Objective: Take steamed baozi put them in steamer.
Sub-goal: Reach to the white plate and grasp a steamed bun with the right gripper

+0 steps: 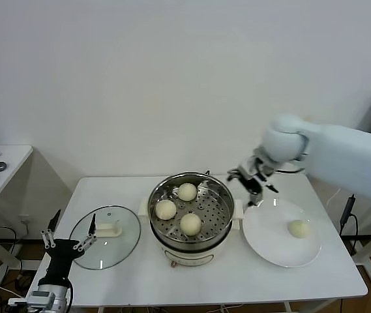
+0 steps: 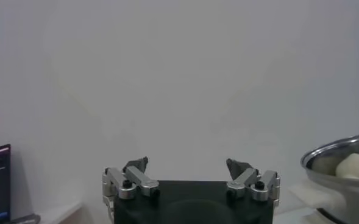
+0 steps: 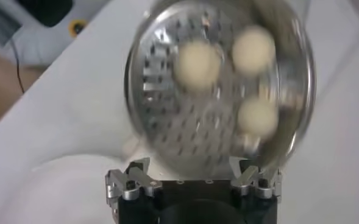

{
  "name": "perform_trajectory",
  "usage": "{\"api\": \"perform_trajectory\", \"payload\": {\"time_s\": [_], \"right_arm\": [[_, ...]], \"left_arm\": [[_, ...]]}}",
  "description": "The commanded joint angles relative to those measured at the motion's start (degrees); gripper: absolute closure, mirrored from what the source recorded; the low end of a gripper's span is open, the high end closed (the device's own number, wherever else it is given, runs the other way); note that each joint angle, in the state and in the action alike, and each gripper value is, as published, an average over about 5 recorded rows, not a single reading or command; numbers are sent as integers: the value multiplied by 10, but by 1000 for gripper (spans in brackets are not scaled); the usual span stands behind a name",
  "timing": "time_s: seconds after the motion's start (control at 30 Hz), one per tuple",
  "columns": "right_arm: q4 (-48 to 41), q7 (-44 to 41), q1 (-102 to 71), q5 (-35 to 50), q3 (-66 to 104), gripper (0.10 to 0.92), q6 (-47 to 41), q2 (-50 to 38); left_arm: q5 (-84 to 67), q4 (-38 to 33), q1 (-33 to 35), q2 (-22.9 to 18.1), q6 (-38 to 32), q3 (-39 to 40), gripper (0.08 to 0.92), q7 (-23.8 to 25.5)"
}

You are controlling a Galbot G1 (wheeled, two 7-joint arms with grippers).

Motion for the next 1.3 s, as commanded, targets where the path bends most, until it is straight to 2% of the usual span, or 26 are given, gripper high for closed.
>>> {"api": "perform_trajectory", "payload": {"time_s": [0.03,0.23,0.53,0.83,1.3], "right_arm": [[-45,-41,-160,-67,150,203,-59,-166],[-145,-72,-319,-170,293,203,24,-162],[-265,-63,-406,-242,384,203,88,-81],[-326,-53,-421,-287,398,203,98,-3],[-357,-51,-435,-326,413,231,93,33]], "left_arm": [[1,4,-2,3,1,7,177,1],[5,12,-3,2,1,9,177,1],[10,14,3,-1,2,3,177,1],[12,15,9,-7,1,-3,177,1],[12,16,10,-9,0,-5,177,0]]}}
